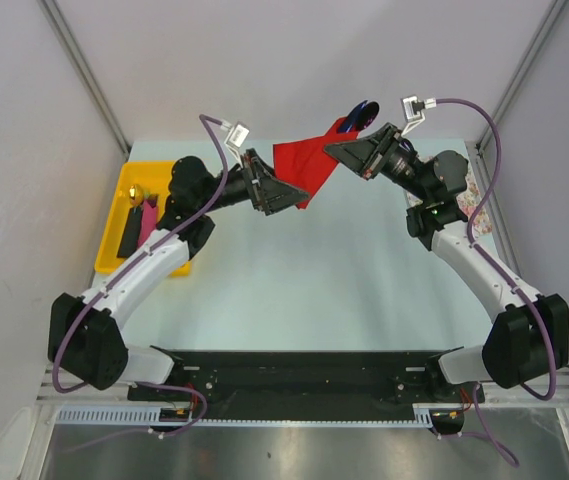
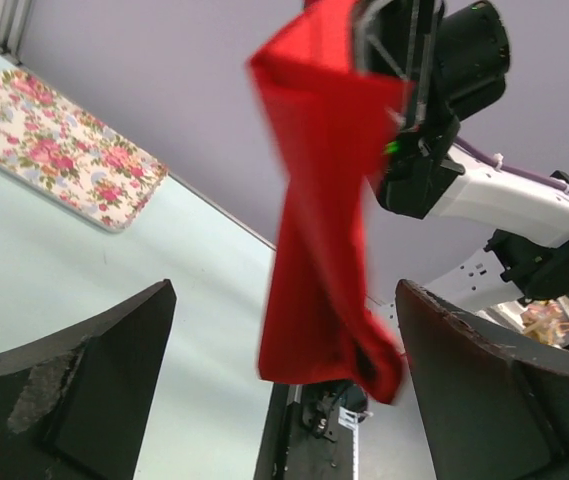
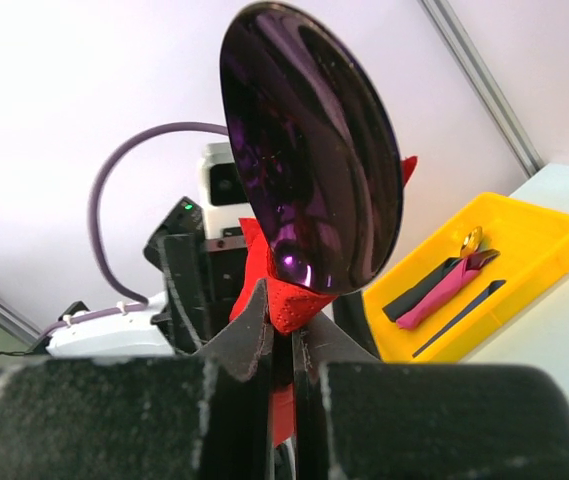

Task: Place the utensils on the paper napkin and roll it up

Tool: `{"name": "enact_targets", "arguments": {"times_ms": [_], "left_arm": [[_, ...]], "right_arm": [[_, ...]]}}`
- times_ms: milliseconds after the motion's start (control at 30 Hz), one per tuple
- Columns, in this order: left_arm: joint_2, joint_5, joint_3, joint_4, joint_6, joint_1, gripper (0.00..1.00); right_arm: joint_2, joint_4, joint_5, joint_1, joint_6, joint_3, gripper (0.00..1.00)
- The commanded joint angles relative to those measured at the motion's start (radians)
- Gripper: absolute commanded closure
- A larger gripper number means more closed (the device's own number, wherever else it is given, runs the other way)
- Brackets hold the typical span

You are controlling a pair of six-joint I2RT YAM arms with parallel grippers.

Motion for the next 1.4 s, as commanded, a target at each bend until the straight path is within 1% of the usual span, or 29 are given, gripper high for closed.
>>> {"name": "enact_targets", "arguments": {"times_ms": [0,100,133,167,200,267,300,333,367,500,533,600,633,667,733,833,1033,1067,1100,1200,1267,1300,1333,1367], "left_arm": [[0.023,-0.007,0.024,0.093,-0.076,-0.004,0.07],[0.030,0.000,0.027,0.123,-0.098,-0.003,0.31],[0.031,0.000,0.026,0.131,-0.104,-0.001,0.43],[0.031,0.000,0.026,0.143,-0.107,-0.001,0.48],[0.031,0.002,0.026,0.151,-0.113,-0.001,0.57],[0.028,0.002,0.026,0.163,-0.116,-0.001,0.68],[0.025,0.002,0.024,0.169,-0.116,-0.001,0.84],[0.023,0.000,0.022,0.176,-0.116,-0.001,0.94],[0.016,-0.001,0.018,0.182,-0.116,-0.001,1.00],[-0.004,-0.018,0.009,0.173,-0.086,-0.001,1.00],[-0.006,-0.029,0.010,0.171,-0.080,-0.003,1.00],[-0.004,-0.032,0.021,0.174,-0.067,-0.004,1.00],[-0.003,-0.038,0.025,0.176,-0.061,-0.006,1.00],[-0.001,-0.039,0.033,0.173,-0.052,-0.008,1.00],[0.007,-0.044,0.035,0.180,-0.050,-0.011,1.00],[0.008,-0.056,0.030,0.185,-0.052,-0.011,1.00],[0.005,-0.059,0.029,0.206,-0.055,-0.014,1.00],[0.005,-0.061,0.029,0.208,-0.057,-0.014,1.00],[0.007,-0.062,0.029,0.208,-0.057,-0.015,1.00],[0.010,-0.070,0.032,0.216,-0.060,-0.018,1.00],[0.011,-0.070,0.035,0.216,-0.058,-0.020,1.00],[0.014,-0.069,0.036,0.214,-0.057,-0.020,1.00],[0.014,-0.067,0.039,0.211,-0.049,-0.021,1.00],[0.016,-0.063,0.039,0.206,-0.044,-0.021,1.00]], "right_arm": [[-0.004,0.110,0.019,0.002,0.044,0.053,1.00],[-0.001,0.132,0.010,-0.004,0.067,0.051,1.00],[0.000,0.135,0.006,-0.006,0.067,0.053,1.00],[0.000,0.138,0.005,-0.007,0.073,0.053,1.00],[0.000,0.142,0.002,-0.009,0.075,0.053,1.00],[0.002,0.144,0.002,-0.013,0.078,0.053,1.00],[0.002,0.144,0.002,-0.016,0.080,0.053,1.00],[0.003,0.147,0.002,-0.024,0.081,0.053,1.00],[0.006,0.149,0.002,-0.029,0.083,0.056,1.00],[0.023,0.147,0.010,-0.058,0.086,0.082,1.00],[0.028,0.146,0.006,-0.059,0.087,0.087,0.90],[0.040,0.153,-0.009,-0.059,0.099,0.099,0.77],[0.042,0.162,-0.013,-0.056,0.112,0.099,0.67],[0.046,0.166,-0.021,-0.050,0.113,0.099,0.61],[0.049,0.167,-0.026,-0.041,0.107,0.094,0.51],[0.045,0.149,-0.026,-0.023,0.093,0.091,0.48],[0.048,0.130,-0.029,0.005,0.063,0.078,0.47],[0.051,0.127,-0.030,0.008,0.060,0.079,0.48],[0.054,0.121,-0.032,0.013,0.049,0.081,0.53],[0.057,0.098,-0.035,0.020,0.032,0.082,0.62],[0.058,0.083,-0.040,0.022,0.021,0.088,0.64],[0.057,0.077,-0.040,0.022,0.015,0.090,0.75],[0.060,0.077,-0.040,0.022,0.014,0.091,0.83],[0.062,0.080,-0.038,0.020,0.014,0.093,0.89]]}}
